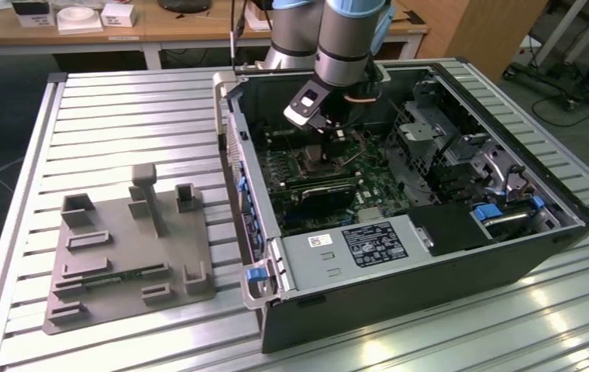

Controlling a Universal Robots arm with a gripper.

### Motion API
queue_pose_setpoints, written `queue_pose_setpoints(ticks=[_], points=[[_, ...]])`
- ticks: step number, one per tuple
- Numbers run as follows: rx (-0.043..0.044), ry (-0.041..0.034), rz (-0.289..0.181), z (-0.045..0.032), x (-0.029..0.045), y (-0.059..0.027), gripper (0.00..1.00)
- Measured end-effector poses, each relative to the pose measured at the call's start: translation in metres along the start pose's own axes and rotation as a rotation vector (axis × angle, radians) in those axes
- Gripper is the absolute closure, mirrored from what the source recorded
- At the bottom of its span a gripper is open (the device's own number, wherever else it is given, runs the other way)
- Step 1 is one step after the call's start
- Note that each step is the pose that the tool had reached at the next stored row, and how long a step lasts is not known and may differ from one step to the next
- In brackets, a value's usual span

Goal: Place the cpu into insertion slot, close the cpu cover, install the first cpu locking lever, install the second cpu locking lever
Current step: 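Place the cpu into insertion slot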

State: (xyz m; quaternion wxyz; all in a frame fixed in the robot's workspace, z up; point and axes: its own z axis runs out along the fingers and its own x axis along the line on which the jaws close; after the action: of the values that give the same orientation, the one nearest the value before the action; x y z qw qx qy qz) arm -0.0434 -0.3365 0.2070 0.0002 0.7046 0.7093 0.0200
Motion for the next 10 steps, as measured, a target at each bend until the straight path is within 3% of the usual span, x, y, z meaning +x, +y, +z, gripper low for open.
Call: queue_pose_setpoints(ticks=[7, 10], points=[[0.0002, -0.009, 0.003, 0.0032, -0.0001, -0.0001, 0.45], [0.0006, -0.0092, -0.001, 0.0067, -0.0002, -0.0002, 0.45]])
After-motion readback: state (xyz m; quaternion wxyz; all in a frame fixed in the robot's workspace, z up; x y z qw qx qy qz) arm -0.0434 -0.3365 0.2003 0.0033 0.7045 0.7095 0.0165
